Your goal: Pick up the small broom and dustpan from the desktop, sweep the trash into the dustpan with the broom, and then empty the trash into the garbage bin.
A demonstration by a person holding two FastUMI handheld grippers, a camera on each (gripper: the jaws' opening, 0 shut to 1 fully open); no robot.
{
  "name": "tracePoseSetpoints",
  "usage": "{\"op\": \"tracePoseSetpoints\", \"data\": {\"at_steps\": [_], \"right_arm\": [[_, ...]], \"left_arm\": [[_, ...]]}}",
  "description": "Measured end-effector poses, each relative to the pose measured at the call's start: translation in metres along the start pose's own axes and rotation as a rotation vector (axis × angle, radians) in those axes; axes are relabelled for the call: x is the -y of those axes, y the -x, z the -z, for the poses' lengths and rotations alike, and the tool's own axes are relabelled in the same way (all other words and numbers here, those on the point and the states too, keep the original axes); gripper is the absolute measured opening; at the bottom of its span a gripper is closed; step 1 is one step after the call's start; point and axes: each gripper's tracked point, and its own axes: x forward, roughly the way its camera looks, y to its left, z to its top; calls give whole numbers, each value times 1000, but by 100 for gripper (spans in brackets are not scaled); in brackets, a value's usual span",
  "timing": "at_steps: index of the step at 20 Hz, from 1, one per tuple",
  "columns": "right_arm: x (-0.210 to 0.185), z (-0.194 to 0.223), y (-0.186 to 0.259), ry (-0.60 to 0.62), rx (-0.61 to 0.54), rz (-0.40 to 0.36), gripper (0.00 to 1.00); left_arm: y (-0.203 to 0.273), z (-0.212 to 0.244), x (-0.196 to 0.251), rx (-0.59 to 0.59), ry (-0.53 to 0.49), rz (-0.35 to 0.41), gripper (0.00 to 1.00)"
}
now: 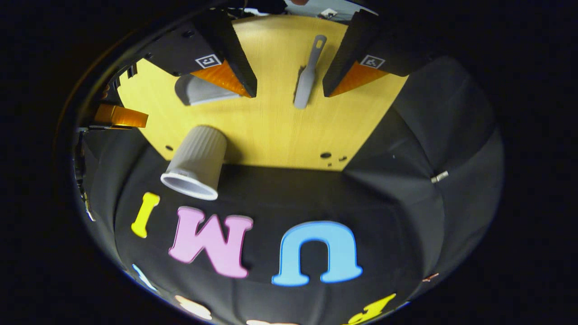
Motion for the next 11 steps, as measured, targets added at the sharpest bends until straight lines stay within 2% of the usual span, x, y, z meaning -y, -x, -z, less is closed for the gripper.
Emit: {"op": "tracePoseSetpoints", "data": {"at_steps": [5,8,11], "right_arm": [[0,-48,36,74,235,18,99],[3,-64,46,85,318,31,98],[2,-64,49,94,337,46,98]], "left_arm": [[32,-52,11,268,-6,-17,95],[50,-71,22,366,-30,-20,95],[64,-84,34,428,-58,-10,95]]}}
